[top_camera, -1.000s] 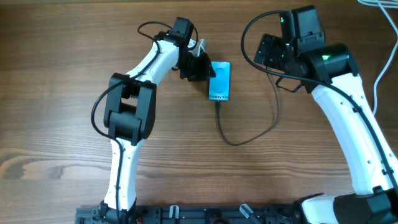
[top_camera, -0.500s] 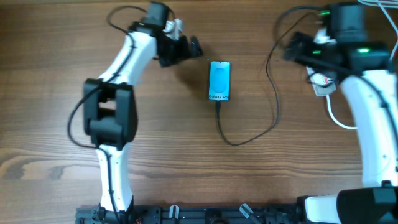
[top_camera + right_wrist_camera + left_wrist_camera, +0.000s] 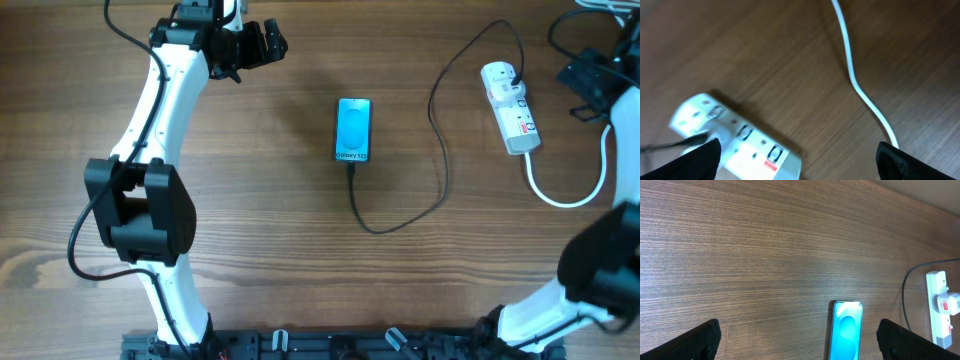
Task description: Plug charger to phone and switch on socket
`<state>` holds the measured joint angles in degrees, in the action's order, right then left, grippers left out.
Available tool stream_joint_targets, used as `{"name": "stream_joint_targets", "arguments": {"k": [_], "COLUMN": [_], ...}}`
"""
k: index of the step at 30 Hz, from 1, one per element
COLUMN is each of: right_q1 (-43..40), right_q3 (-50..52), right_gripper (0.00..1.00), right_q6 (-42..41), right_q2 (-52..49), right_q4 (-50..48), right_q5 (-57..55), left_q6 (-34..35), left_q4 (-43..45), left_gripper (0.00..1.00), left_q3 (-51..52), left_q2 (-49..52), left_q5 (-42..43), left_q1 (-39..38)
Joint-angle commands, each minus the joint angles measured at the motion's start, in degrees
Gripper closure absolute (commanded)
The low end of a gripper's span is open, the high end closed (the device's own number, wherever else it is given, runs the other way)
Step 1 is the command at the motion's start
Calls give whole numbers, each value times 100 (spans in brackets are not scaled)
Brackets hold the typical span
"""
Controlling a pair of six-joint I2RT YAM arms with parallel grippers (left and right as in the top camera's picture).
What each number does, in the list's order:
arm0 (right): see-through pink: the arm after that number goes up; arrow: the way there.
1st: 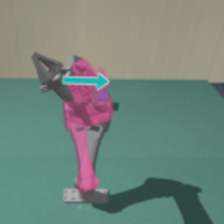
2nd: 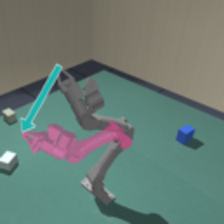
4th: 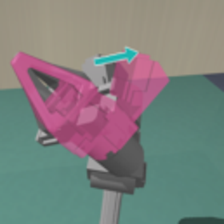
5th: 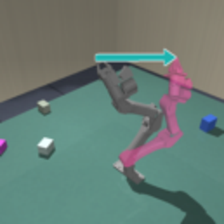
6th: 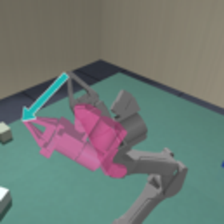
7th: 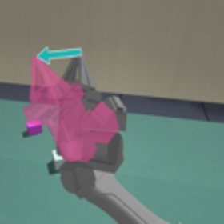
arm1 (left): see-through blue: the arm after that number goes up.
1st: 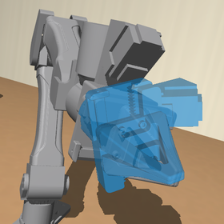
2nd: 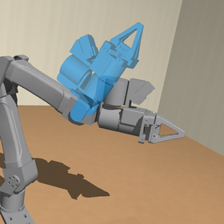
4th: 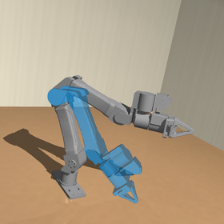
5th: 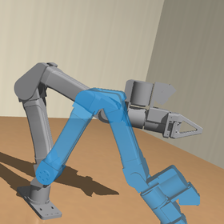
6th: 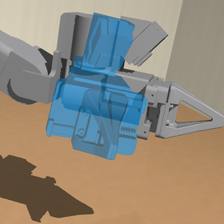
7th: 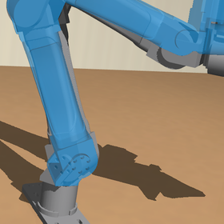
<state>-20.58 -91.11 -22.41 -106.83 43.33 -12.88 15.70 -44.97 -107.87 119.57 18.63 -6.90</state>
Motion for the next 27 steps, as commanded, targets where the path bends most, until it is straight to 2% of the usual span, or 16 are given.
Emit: {"name": "stream_joint_targets", "arguments": {"k": [1, 7, 10, 14, 19, 27], "right_q1": [2, 2, 2, 0, -15, -74], "right_q3": [-66, -66, -66, -26, -26, -26], "right_gripper": [0, 0, 0, 0, 0, 0], "right_q6": [-4, 420, 374, 94, 122, 140], "right_q2": [-719, -1414, -1464, -1526, -1661, -1663], "right_q4": [-201, -557, -850, -839, -828, -658], "right_q5": [-219, 1217, 1434, 946, 776, 866], "left_q6": [-70, -70, -70, -70, -70, -70], "left_q4": [-4, -4, -4, -4, -4, -4], "left_gripper": [0, 0, 0, 0, 0, 0], "left_q3": [20, 20, 20, 20, 20, 20], "left_q2": [22, 22, 22, 22, 22, 22], "left_q5": [-72, -72, -72, -72, -72, -72], "left_q1": [26, 26, 26, 26, 26, 26]}}
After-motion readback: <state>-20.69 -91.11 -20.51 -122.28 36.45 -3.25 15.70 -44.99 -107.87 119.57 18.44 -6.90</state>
